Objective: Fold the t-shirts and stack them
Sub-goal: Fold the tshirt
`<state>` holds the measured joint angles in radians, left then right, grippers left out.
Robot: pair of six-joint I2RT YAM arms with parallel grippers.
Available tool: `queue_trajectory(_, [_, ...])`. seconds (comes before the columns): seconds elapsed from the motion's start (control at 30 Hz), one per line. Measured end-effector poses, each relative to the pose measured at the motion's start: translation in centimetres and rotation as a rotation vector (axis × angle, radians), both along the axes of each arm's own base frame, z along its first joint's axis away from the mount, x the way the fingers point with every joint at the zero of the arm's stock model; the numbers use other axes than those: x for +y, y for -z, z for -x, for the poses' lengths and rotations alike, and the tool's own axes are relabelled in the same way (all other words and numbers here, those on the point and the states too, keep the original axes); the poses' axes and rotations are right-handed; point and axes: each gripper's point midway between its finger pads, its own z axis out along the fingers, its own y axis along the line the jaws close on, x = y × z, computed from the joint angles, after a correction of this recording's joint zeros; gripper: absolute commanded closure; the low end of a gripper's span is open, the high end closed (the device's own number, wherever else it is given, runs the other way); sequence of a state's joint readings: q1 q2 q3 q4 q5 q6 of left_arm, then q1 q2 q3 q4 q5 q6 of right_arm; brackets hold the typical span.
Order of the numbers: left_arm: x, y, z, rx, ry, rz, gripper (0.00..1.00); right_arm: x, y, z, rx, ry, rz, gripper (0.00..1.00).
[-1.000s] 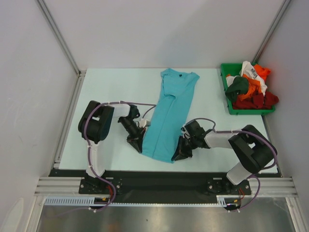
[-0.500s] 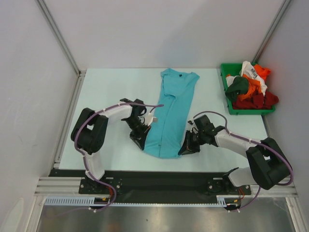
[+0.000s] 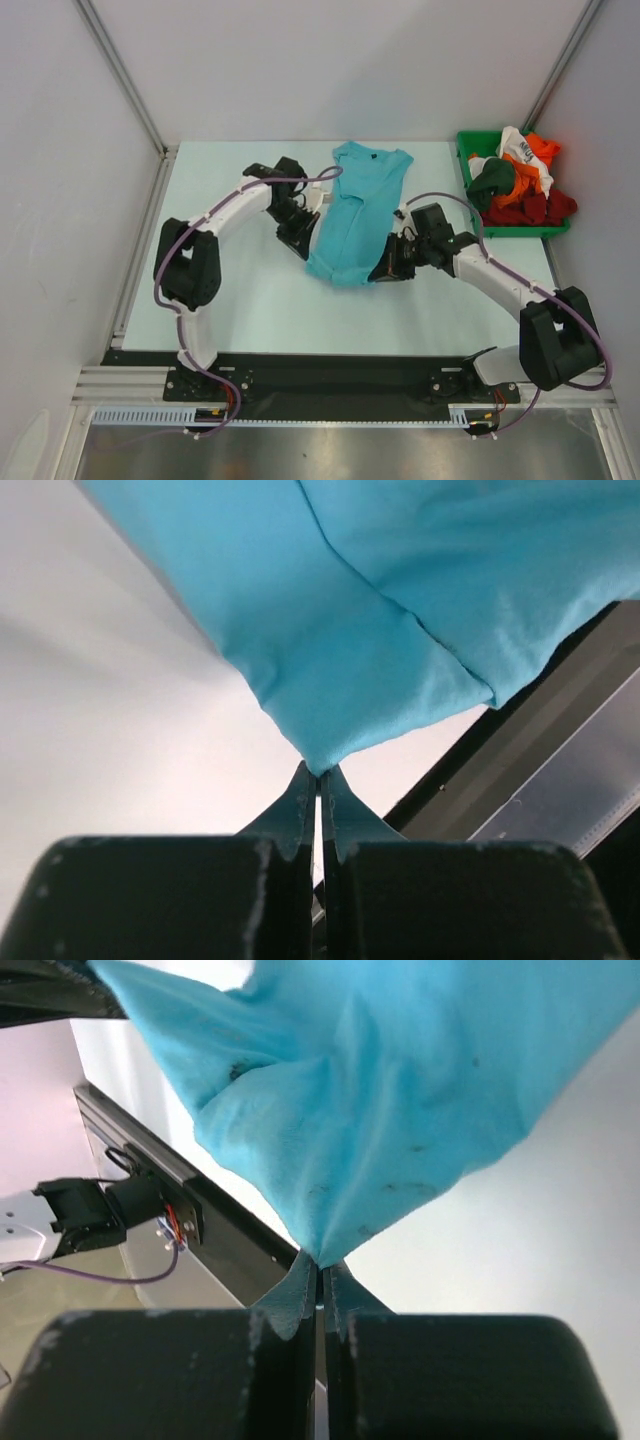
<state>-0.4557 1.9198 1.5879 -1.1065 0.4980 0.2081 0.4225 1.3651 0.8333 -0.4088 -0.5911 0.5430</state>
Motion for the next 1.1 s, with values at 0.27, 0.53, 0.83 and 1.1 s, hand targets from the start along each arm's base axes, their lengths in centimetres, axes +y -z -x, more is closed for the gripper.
queue_trajectory(0.27, [-1.1, -0.5, -5.2, -0.06, -0.018, -0.002, 1.0, -0.7, -2.2, -4.6, -0.084, 0.044, -0.004, 1.0])
queue_trajectory(0.53, [-2.4, -1.5, -9.5, -0.137, -0.026, 0.007, 1.0, -2.7, -1.2, -7.3, -0.09, 0.112, 0.028, 1.0])
queue_trajectory(0.83, [-3.2, -1.4, -13.3, -0.184, -0.044, 0.026, 1.0, -3.3, -0.7, -9.9, -0.124, 0.144, 0.043, 1.0])
queue_trajectory(1.1, [-3.1, 0.6, -14.6, -0.165, -0.059, 0.018, 1.0, -4.1, 0.1, -12.1, -0.147, 0.173, 0.056, 1.0])
